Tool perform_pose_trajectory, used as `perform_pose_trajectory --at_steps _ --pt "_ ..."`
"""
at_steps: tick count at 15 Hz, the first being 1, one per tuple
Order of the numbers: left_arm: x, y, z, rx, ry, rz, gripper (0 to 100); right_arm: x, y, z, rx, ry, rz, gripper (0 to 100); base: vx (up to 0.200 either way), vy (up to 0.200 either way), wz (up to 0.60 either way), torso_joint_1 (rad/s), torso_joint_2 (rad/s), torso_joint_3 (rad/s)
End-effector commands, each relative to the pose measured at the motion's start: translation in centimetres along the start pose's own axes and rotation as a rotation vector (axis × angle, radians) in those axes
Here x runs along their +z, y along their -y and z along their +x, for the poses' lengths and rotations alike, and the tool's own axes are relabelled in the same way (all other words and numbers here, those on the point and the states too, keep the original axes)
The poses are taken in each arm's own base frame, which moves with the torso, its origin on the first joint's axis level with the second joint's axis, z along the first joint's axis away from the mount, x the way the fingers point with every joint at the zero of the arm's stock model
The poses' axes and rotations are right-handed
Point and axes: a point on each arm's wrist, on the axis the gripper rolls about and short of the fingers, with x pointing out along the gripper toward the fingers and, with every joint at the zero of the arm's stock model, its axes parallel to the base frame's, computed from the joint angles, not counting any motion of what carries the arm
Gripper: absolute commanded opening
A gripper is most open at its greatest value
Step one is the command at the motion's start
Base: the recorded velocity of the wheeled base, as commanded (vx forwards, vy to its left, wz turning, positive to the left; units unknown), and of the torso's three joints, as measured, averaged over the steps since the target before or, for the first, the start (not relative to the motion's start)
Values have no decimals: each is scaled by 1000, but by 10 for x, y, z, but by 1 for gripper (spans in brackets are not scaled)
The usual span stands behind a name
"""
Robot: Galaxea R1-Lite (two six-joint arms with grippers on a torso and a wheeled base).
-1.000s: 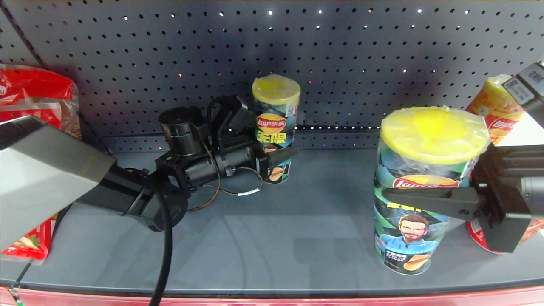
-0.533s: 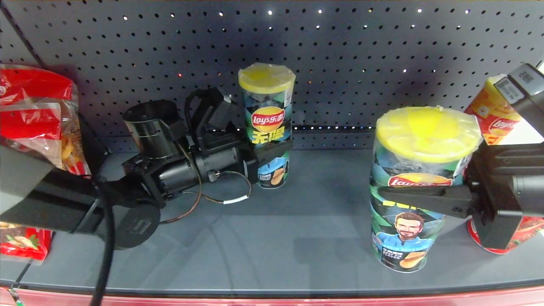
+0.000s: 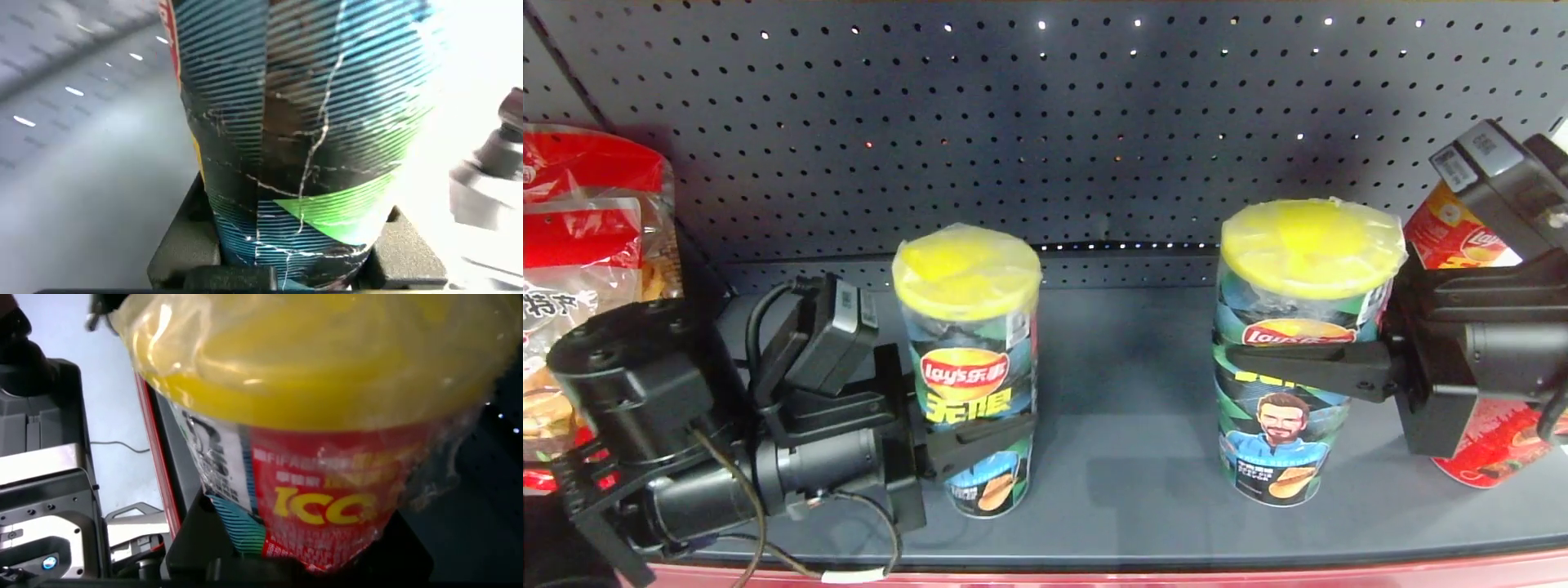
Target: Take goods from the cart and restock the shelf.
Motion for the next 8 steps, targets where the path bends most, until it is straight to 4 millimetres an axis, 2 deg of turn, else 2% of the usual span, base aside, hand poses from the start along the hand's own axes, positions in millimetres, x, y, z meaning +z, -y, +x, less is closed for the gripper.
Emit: perform_pose_trajectory --at_steps 1,3,8 --pt "6 13 -9 -24 25 16 0 0 1 2 1 -2 2 0 0 0 0 0 0 0" --pt "4 17 -5 -50 15 8 0 1 1 1 -6 -1 -1 0 0 0 0 0 0 0" --pt "-3 3 20 -55 -8 -13 0 4 2 1 -14 7 -5 0 0 0 0 0 0 0"
